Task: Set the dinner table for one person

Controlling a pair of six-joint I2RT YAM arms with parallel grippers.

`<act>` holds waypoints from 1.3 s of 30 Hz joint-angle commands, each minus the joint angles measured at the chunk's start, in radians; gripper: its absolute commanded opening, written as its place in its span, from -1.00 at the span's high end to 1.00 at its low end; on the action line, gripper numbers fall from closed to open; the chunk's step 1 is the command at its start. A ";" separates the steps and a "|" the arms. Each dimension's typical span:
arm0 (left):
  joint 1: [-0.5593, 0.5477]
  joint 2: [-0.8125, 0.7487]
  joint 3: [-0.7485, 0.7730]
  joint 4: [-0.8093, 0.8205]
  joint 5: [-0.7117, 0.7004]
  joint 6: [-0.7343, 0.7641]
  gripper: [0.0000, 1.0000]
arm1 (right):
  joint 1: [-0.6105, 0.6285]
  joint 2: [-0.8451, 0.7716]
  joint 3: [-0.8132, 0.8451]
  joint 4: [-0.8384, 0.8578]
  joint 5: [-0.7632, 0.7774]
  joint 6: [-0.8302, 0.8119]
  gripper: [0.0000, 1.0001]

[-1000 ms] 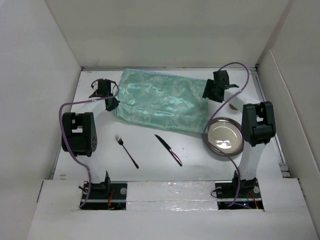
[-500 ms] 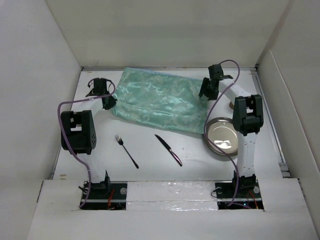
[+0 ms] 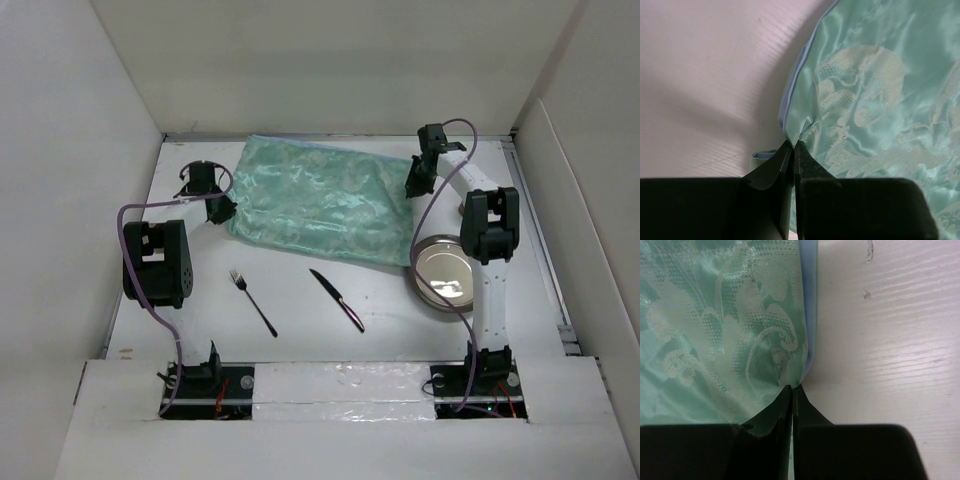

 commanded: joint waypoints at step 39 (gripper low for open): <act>-0.044 -0.075 -0.062 -0.059 -0.119 0.051 1.00 | -0.139 0.110 0.179 0.301 -0.202 -0.008 1.00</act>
